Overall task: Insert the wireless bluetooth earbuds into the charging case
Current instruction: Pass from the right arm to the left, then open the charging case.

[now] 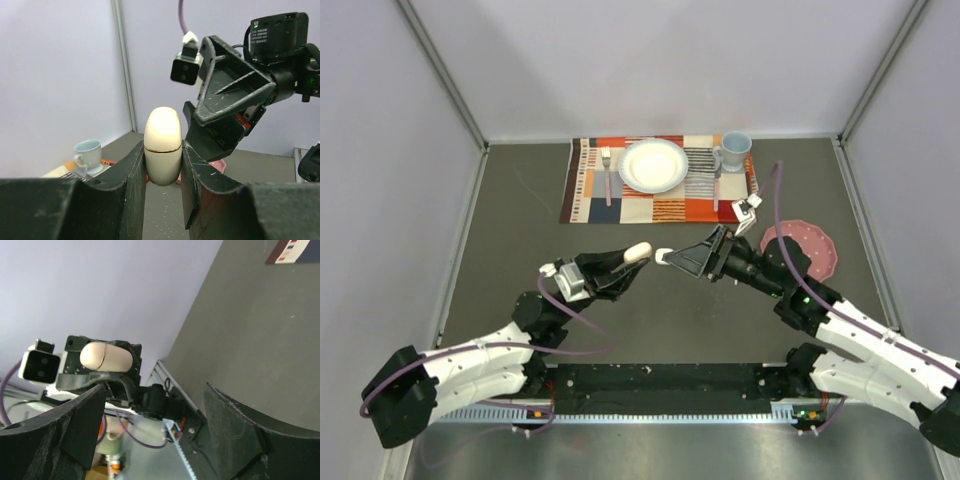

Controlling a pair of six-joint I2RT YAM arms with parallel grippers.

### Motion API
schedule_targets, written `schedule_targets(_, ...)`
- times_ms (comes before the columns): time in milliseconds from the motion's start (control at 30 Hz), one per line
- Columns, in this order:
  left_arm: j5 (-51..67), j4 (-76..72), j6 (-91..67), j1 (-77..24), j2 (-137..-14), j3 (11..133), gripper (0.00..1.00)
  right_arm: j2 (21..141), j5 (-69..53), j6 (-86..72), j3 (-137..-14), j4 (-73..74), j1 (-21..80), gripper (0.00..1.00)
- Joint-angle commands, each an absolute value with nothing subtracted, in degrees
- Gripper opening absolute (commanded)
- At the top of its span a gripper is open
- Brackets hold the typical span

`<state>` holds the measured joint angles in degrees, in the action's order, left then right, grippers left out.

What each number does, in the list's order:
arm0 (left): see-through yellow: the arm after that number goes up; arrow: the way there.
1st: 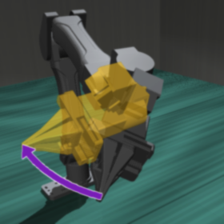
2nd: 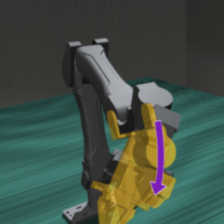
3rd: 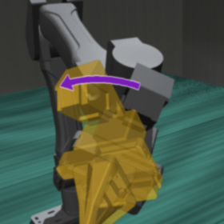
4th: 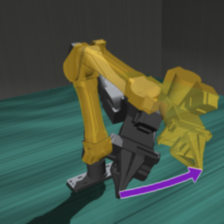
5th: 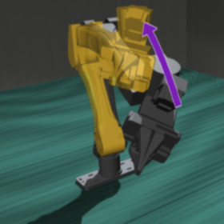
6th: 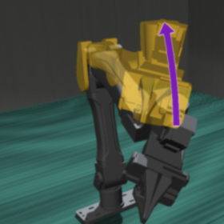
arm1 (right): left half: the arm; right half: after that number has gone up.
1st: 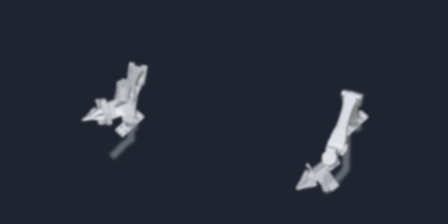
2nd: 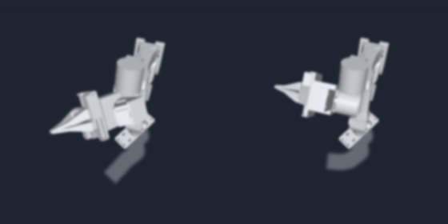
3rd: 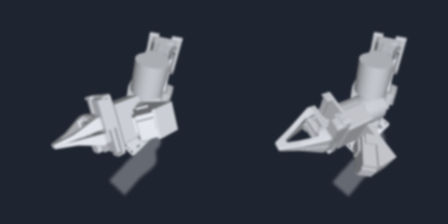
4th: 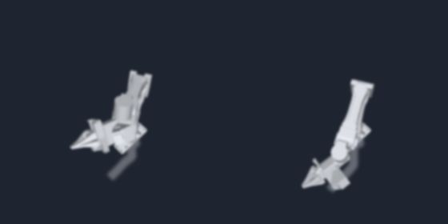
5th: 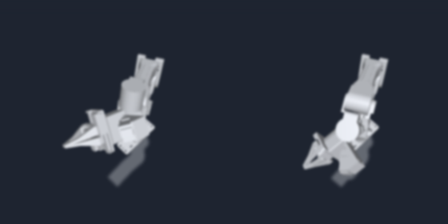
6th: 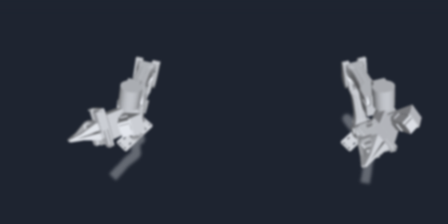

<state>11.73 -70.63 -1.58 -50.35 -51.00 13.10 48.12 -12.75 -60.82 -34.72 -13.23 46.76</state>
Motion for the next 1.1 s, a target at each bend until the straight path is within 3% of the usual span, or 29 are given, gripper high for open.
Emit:
schedule_targets(0, 9.31, -67.33, -1.41, -50.19, -46.85, 14.41, 0.00, 45.70, -11.95, -42.14, -41.21, -4.06, 47.37, 0.78)
schedule_targets(267, 19.57, -57.40, -9.47, -44.83, -45.53, 19.42, 0.00, 46.14, -10.55, -28.92, -47.20, 2.55, 51.06, 0.77)
schedule_targets(633, 36.19, -65.74, -12.92, -42.27, -51.14, 20.21, 0.00, 45.97, -10.72, -24.08, -49.04, 2.37, 51.68, 0.77)
schedule_targets(1067, 34.72, -70.57, -13.62, -42.27, -53.09, 19.43, 0.00, 47.72, -13.09, -25.75, -48.34, 0.44, 52.64, 0.77)
